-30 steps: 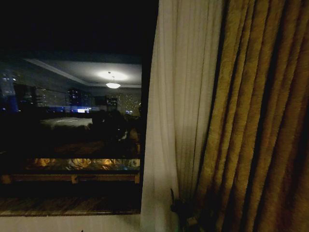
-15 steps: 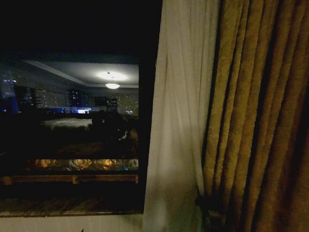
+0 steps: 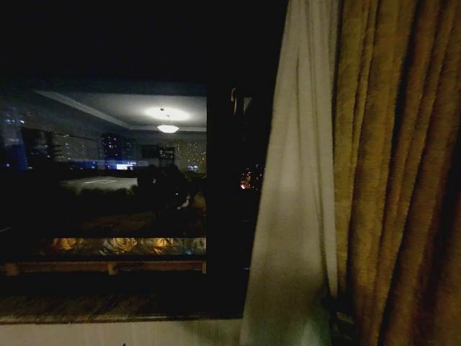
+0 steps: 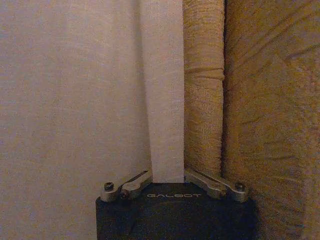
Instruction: Open the curtains by pulling them apart, changing their state from closed to fully open.
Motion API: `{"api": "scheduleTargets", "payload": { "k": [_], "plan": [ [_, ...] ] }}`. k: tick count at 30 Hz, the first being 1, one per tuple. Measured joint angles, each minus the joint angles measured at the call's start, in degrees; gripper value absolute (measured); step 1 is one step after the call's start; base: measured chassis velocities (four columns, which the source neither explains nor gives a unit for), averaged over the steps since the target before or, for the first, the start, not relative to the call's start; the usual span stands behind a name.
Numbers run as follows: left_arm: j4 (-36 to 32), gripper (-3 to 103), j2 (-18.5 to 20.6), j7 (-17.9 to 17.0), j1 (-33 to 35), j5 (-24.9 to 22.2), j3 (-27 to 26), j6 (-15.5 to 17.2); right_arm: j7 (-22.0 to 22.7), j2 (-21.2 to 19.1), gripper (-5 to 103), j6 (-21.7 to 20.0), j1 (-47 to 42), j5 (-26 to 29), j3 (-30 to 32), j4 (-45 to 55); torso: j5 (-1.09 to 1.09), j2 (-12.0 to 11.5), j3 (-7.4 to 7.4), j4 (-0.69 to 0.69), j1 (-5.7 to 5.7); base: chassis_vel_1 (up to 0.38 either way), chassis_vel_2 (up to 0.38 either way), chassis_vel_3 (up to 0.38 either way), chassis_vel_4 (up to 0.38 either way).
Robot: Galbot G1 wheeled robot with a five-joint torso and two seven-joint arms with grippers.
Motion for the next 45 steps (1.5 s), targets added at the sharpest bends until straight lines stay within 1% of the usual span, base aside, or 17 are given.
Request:
{"api": "scheduleTargets", "payload": {
  "k": [8, 9, 10, 11, 12, 13, 15, 16, 19, 22, 25, 27, 28, 32, 34, 37, 45],
  "plan": [
    [-0.1, 100, -0.2, 0.0, 0.5, -0.2, -0.1, -0.7, 0.3, 0.1, -1, -0.1, -1.5, -0.7, -1.2, 1.9, 0.06, 0.0, 0.03, -0.02, 0.00, 0.000, 0.000, 0.000, 0.000],
    [0.0, 100, -0.3, 0.0, 0.6, -0.2, -0.2, -0.8, -1.3, 0.1, 4, -0.1, -2.6, -0.1, -2.1, 3.3, 0.22, -0.1, 0.07, -0.10, 0.00, 0.000, 0.000, 0.000, 0.000],
    [-0.1, 100, -0.4, 0.0, 0.6, -0.2, -0.2, -0.9, -3.5, 0.1, 9, -0.1, -3.6, 0.6, -3.0, 5.5, 0.20, -0.1, 0.06, -0.07, 0.01, 0.000, 0.000, 0.000, 0.000],
    [-0.1, 100, -0.4, 0.0, 0.6, -0.2, -0.2, -0.9, -3.5, 0.1, 9, -0.1, -3.6, 0.6, -3.0, 5.5, 0.20, -0.1, 0.06, -0.07, 0.01, 0.000, 0.000, 0.000, 0.000],
    [-0.1, 100, -0.6, 0.0, 0.6, -0.2, -0.1, -0.9, -6.1, 0.1, 15, 0.2, -4.8, 1.4, -4.1, 8.1, 0.06, 0.0, 0.05, -0.04, 0.01, 0.000, 0.000, 0.000, 0.000],
    [-0.2, 100, -0.7, 0.0, 0.6, -0.2, -0.1, -0.9, -7.6, 0.1, 15, 0.3, -5.6, 1.9, -4.8, 9.4, 0.03, -0.1, 0.04, -0.04, 0.01, 0.000, 0.000, 0.000, 0.000],
    [-0.3, 100, -1.1, 0.0, 0.6, -0.2, 0.1, -1.0, -11.7, 0.1, 25, 0.3, -8.4, 3.2, -7.7, 13.7, 0.06, 0.0, 0.03, 0.01, 0.01, 0.000, 0.000, 0.000, 0.000],
    [-0.3, 100, -1.1, 0.0, 0.6, -0.2, 0.1, -1.0, -11.7, 0.1, 25, 0.3, -8.4, 3.2, -7.7, 13.7, 0.06, 0.0, 0.03, 0.01, 0.01, 0.000, 0.000, 0.000, 0.000],
    [-0.5, 100, -1.5, -0.1, 0.3, -0.3, 0.1, -1.0, -13.2, 0.1, 36, 0.1, -11.0, 3.4, -10.3, 16.6, 0.02, 0.0, 0.02, 0.00, 0.00, 0.000, 0.000, 0.000, 0.000],
    [-0.8, 100, -1.7, -0.4, 0.2, -1.0, 0.1, -0.8, -13.5, 0.1, 53, 0.0, -14.1, 3.0, -12.3, 18.9, 0.04, 0.0, 0.02, -0.01, 0.00, 0.000, 0.000, 0.000, 0.000],
    [-0.8, 100, -1.8, -0.5, 0.1, -1.2, 0.1, -0.7, -13.5, 0.0, 58, 0.5, -16.8, 2.2, -12.9, 20.6, 0.04, 0.0, 0.02, -0.01, 0.01, 0.000, 0.000, 0.000, 0.000],
    [-0.7, 100, -1.9, -0.7, 0.1, -1.3, 0.2, -0.6, -13.5, 0.0, 69, 1.4, -19.6, 1.7, -13.1, 22.6, 0.03, 0.0, 0.02, -0.02, 0.00, 0.000, 0.000, 0.000, 0.000],
    [-0.7, 100, -1.9, -0.7, 0.1, -1.3, 0.2, -0.6, -13.5, 0.0, 69, 1.4, -19.6, 1.7, -13.1, 22.6, 0.03, 0.0, 0.02, -0.02, 0.00, 0.000, 0.000, 0.000, 0.000],
    [-0.4, 100, -2.3, -1.4, -0.4, -1.3, 0.8, -0.5, -14.0, 0.0, 90, 4.5, -27.4, 0.2, -13.3, 26.5, 0.03, 0.0, 0.00, -0.02, 0.00, 0.000, 0.000, 0.000, 0.000],
    [-0.5, 100, -2.3, -1.6, -0.6, -1.3, 0.7, -0.2, -14.2, 0.0, 90, 5.1, -28.8, -0.2, -13.2, 27.0, 0.03, 0.0, 0.01, -0.02, 0.00, 0.000, 0.000, 0.000, 0.000],
    [-0.8, 100, -2.3, -1.8, -0.9, -1.4, 0.4, 0.6, -14.3, 0.0, 99, 5.5, -31.2, -1.0, -13.1, 28.6, 0.03, 0.0, 0.01, -0.01, 0.00, 0.000, 0.000, 0.000, 0.000],
    [-1.1, 100, -1.8, -1.9, -1.3, -1.6, 0.1, 1.1, -14.1, 0.0, 100, 4.2, -32.6, -3.6, -14.8, 31.9, 0.03, 0.0, 0.01, -0.01, 0.00, 0.002, 0.003, -0.008, -0.003]
  ]
}}
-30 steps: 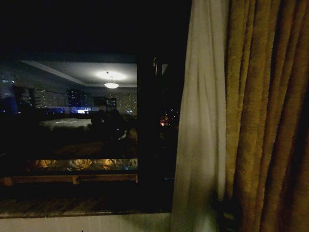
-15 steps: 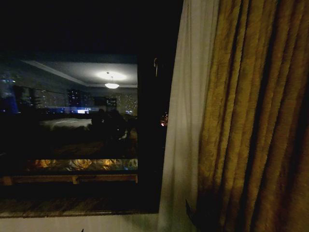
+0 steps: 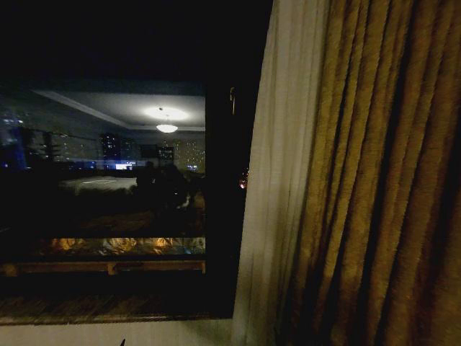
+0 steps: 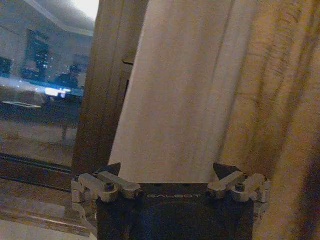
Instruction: Open the curtains by pulling them apart, changing their state from closed to fully open.
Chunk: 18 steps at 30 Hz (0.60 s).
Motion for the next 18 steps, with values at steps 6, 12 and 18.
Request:
{"api": "scheduleTargets", "payload": {
  "k": [6, 12, 18],
  "plan": [
    [0.0, 100, -0.3, 0.0, -0.1, 0.1, 0.3, 0.1, 0.2, 0.0, 100, -0.1, -0.1, -1.0, -1.5, 0.6, 0.00, 0.0, 0.01, 0.00, 0.00, 0.080, 0.041, -0.090, -0.051],
    [0.2, 100, -0.6, 0.1, -0.1, 0.3, 0.4, 0.1, 0.2, 0.0, 100, -0.1, -0.2, -1.6, -2.5, 0.7, 0.01, 0.0, 0.01, 0.00, 0.00, 0.226, 0.117, -0.223, -0.120],
    [0.2, 100, -0.5, 0.3, 0.3, 0.3, 0.3, -0.1, -0.1, 0.0, 100, -0.1, 0.4, -3.2, -3.5, 0.1, -0.01, 0.0, 0.00, 0.00, 0.00, 0.345, 0.201, -0.330, -0.187]
  ]
}}
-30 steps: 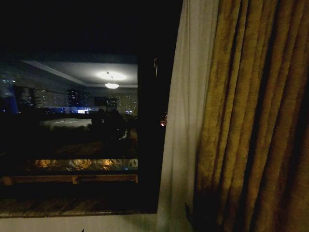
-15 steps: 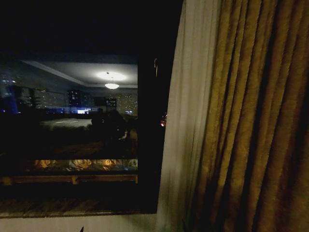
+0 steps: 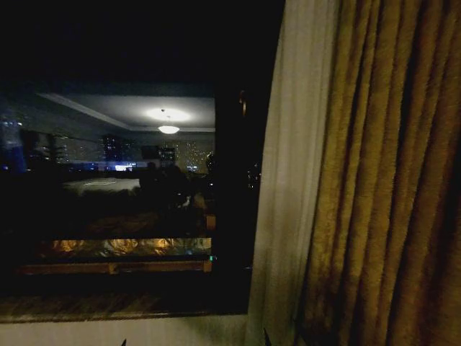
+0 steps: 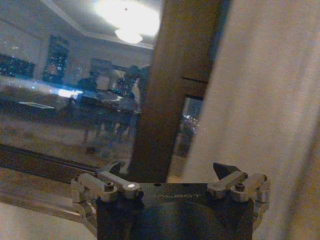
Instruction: Open the curtains by pulling them apart, changing their state from closed to fully open.
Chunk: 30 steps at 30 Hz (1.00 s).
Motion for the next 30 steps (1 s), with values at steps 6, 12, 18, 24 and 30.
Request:
{"api": "scheduleTargets", "payload": {
  "k": [6, 12, 18, 24, 30],
  "plan": [
    [0.0, 100, 0.3, 0.3, -0.1, 0.0, 0.0, -0.2, -1.0, 0.0, 100, 1.2, 0.7, -2.0, 1.2, -1.1, 0.00, 0.0, 0.00, -0.01, 0.00, 0.346, 0.290, -0.345, -0.285],
    [0.0, 100, 0.3, 0.9, -0.1, 0.0, 0.1, -0.3, -1.0, 0.0, 100, 2.2, 0.4, -2.2, 1.8, -1.7, 0.00, 0.0, 0.00, -0.02, 0.01, 0.327, 0.380, -0.341, -0.370],
    [-0.1, 100, 0.3, 1.1, 0.4, 0.0, -0.1, -0.8, -1.0, 0.0, 100, 2.4, 0.3, -2.2, 1.6, -1.2, 0.00, 0.0, 0.00, -0.01, 0.01, 0.363, 0.358, -0.356, -0.349],
    [-0.1, 100, 0.4, 1.1, 0.9, -0.1, -0.4, -1.2, -0.8, 0.0, 100, 2.4, -0.4, -2.0, 1.6, -0.5, 0.00, 0.0, 0.00, -0.01, 0.01, 0.362, 0.348, -0.369, -0.358],
    [-0.2, 100, 0.2, 1.1, 1.2, -0.1, -0.3, -1.5, -0.8, 0.0, 100, 2.5, -0.7, -2.1, 1.4, -0.3, -0.01, 0.0, 0.00, -0.01, 0.01, 0.349, 0.353, -0.350, -0.360]
  ]
}}
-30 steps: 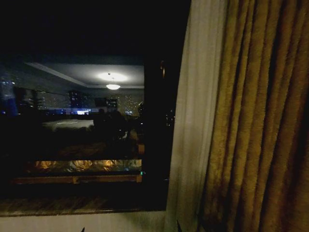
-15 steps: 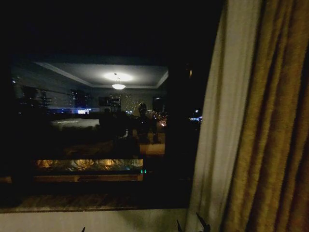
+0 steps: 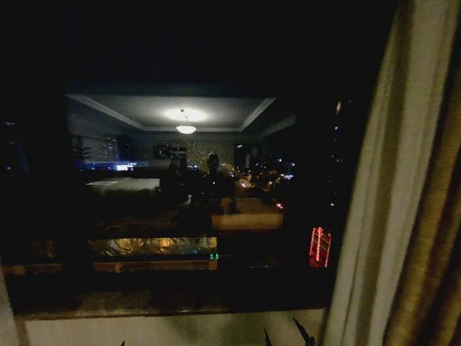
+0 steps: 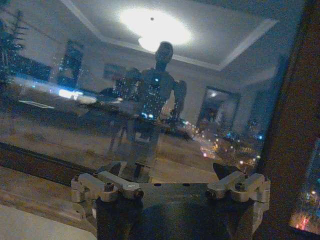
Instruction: Open the curtains by pulling them apart, changing their state from closed to fully open.
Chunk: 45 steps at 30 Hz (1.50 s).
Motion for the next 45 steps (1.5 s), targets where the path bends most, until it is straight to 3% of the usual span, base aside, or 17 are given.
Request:
{"api": "scheduleTargets", "payload": {
  "k": [24, 35, 38, 42, 45],
  "plan": [
    [0.2, 100, 0.4, 0.0, -0.1, -0.3, -0.1, -0.1, 0.4, 0.0, 100, 0.4, -0.6, 0.0, 0.3, 0.5, 0.01, 0.0, 0.00, 0.00, -0.01, 0.350, 0.351, -0.353, -0.351],
    [0.4, 100, 0.5, 0.0, -0.2, -0.4, -0.1, -0.2, 0.4, 0.0, 100, 2.9, 0.8, 0.7, 0.2, -1.5, 0.04, 0.0, 0.00, 0.00, 0.00, 0.349, 0.341, -0.333, -0.340],
    [0.4, 100, 0.5, 0.0, -0.3, -0.4, 0.1, -0.2, 0.1, 0.0, 100, 3.0, 1.3, 2.0, 0.1, -1.8, -0.03, 0.0, -0.01, 0.00, 0.00, 0.158, 0.168, -0.107, -0.166],
    [0.3, 100, 0.3, 0.0, -0.2, 0.4, 0.0, -0.2, 0.0, 0.0, 100, 0.9, 1.6, 5.3, -0.2, -1.7, -0.01, 0.0, 0.00, -0.01, 0.00, 0.030, 0.030, -0.016, -0.030],
    [-1.5, 100, 0.3, -0.4, 0.0, 2.4, -0.7, -0.1, 0.0, 0.0, 100, -3.8, 1.9, 8.8, -0.6, -1.3, 0.07, 0.0, 0.00, -0.02, -0.01, -0.013, -0.022, 0.009, 0.015]
  ]
}}
